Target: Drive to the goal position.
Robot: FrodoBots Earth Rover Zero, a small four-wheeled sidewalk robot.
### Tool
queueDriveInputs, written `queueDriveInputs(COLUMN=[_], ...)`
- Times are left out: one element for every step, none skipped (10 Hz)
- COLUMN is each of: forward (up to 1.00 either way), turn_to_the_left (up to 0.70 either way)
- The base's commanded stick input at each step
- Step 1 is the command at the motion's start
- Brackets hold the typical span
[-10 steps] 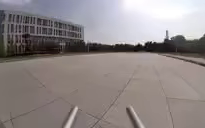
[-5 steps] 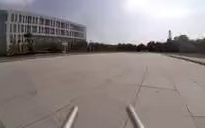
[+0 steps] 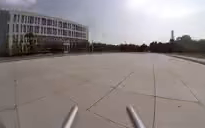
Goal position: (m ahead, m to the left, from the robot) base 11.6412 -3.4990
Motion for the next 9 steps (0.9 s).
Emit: queueDriveInputs(forward=[0.85,0.85,0.85,0.85,0.85,0.85,0.85,0.85,0.85], turn_to_the_left=[0.01,0.01,0.01,0.01,0.01,-0.03,-0.26,-0.33,-0.33])
